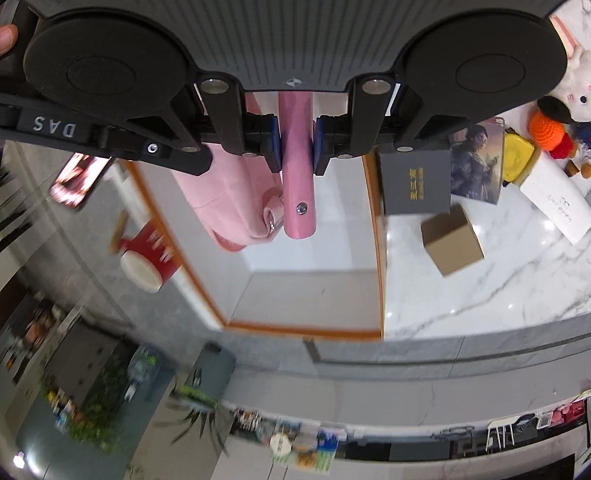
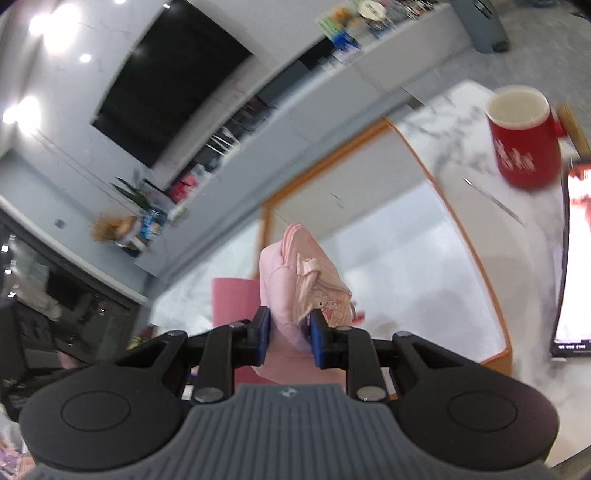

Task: Organize objects
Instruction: 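Carry the wallet and bag into the orange shoebox with both grippers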

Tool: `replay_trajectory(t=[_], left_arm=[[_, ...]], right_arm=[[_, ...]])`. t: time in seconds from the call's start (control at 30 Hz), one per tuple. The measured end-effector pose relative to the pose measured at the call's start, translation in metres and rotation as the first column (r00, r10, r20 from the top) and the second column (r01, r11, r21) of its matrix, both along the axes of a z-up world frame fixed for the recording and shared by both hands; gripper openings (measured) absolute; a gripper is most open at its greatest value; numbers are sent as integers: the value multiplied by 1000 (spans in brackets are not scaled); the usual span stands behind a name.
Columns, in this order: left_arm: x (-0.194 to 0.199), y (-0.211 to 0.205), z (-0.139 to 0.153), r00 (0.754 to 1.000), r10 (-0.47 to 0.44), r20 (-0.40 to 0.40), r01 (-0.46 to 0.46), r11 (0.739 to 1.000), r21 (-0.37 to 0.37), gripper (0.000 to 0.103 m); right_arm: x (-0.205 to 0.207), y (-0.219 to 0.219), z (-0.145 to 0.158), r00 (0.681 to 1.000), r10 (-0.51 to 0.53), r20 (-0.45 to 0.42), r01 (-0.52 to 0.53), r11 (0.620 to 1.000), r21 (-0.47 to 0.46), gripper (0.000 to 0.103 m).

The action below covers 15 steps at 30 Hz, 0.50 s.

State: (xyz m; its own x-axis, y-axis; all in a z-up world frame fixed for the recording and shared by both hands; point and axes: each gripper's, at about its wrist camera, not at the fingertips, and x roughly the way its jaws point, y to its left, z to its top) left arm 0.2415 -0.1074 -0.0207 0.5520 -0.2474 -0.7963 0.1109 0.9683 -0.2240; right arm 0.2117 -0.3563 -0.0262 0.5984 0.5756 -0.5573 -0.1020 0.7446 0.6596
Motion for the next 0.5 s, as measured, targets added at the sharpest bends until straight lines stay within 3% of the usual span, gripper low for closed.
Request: replay_trajectory(t=[0.13,0.5], left_arm=[[-1,-5,-14,998,-1,-55,4,998,64,20],[5,-15,-21,992,-7,-124,27,987,158,22]], right_arm=[[13,2,-29,997,12,-78,-11,1000,10,24],[39,23,-47,976,103,-194,-103,995,10,24]])
